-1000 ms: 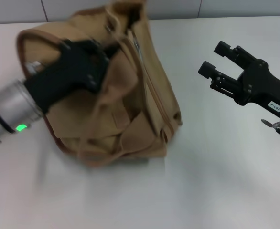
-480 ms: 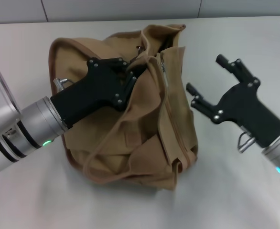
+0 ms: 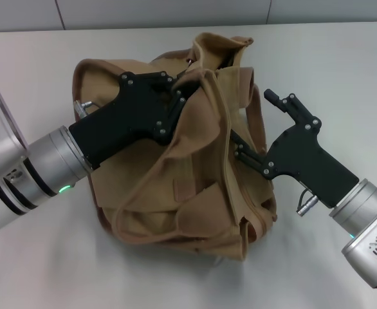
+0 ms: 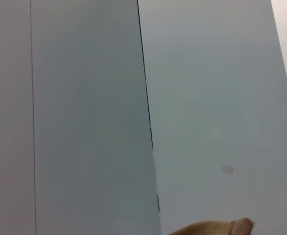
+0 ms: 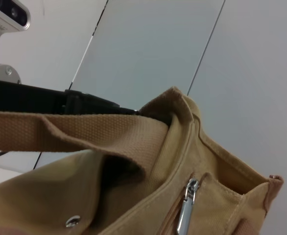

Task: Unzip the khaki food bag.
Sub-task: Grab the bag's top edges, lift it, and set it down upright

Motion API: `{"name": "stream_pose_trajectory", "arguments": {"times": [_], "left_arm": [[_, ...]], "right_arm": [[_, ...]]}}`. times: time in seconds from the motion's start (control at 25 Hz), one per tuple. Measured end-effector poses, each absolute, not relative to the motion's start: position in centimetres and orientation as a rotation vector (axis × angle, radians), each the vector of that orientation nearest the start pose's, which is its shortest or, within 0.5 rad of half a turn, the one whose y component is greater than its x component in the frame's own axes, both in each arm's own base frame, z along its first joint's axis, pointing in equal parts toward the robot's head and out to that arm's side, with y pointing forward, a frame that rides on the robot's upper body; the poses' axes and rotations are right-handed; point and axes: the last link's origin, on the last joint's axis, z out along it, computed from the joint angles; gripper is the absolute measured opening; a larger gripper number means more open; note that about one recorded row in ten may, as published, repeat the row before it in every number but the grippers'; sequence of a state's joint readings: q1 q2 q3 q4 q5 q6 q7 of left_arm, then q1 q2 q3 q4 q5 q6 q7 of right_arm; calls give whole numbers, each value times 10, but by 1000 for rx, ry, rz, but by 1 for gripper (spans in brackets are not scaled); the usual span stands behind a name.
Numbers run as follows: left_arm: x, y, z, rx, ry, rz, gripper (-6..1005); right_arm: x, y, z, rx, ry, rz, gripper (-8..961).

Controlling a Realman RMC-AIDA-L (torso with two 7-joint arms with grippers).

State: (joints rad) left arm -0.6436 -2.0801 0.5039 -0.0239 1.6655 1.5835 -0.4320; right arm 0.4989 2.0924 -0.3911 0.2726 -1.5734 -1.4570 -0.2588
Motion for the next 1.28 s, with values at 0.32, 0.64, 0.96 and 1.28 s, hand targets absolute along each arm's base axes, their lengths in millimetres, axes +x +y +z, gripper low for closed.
{"name": "stream_pose_trajectory", "arguments": {"times": [0.32, 0.64, 0.96, 1.28], "left_arm": [[-218, 309, -62, -2330, -93, -1189, 39], [-217, 305, -66, -2338, -107, -1199, 39], [-220, 304, -64, -2324, -113, -1194, 39], [-220, 306, -64, -2323, -111, -1190, 39]], "right_arm": [[244, 277, -92, -2009, -25, 799, 826], [230, 284, -93, -1994, -25, 844, 823], [236, 277, -95, -2021, -37, 821, 820], [239, 267, -99, -2039, -88, 792, 817]]}}
